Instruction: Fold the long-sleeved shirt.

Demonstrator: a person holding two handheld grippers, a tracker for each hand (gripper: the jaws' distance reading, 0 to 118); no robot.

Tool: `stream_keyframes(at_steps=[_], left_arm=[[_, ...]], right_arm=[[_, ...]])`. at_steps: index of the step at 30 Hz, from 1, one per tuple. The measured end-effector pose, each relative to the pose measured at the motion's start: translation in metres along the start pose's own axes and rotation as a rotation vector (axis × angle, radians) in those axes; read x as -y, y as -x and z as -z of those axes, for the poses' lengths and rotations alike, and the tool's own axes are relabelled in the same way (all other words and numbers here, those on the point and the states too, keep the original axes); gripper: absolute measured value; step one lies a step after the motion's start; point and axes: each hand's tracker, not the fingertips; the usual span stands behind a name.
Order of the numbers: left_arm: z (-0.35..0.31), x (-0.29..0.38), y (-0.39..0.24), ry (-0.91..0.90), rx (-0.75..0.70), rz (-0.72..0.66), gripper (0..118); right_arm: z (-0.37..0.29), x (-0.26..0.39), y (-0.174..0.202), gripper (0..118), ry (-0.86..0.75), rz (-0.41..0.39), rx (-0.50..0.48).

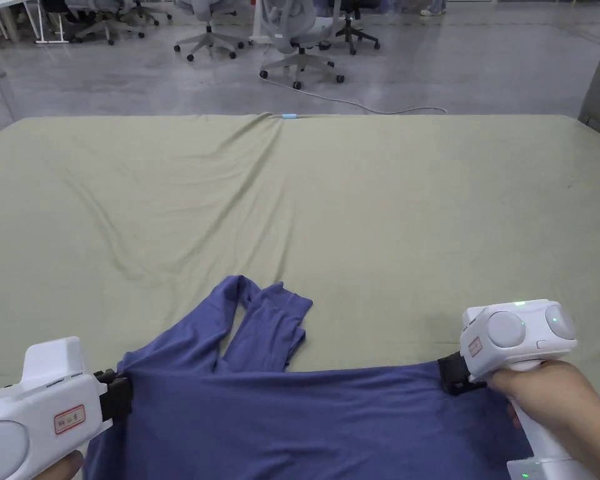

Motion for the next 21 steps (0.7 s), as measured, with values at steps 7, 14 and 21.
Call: stream_keyframes(at_steps=[7,14,21], left_arm=[[-0.055,0.004,0.003,-0.05,0.065,-0.089,0],[-0.156,0.001,0.002,-0.249,0.109,-0.16,0],[-0.267,-0.014,-0.017,-0.504,0.183,-0.199,0]], right_arm=[[-0.099,0.061,-0.006,2,-0.235,0.038,-0.106],[-0.259,0.168,0.001,2,-0.609,0.153,-0.145],[-0.376,0.247,0.035,2,-0.969,0.213,-0.061]])
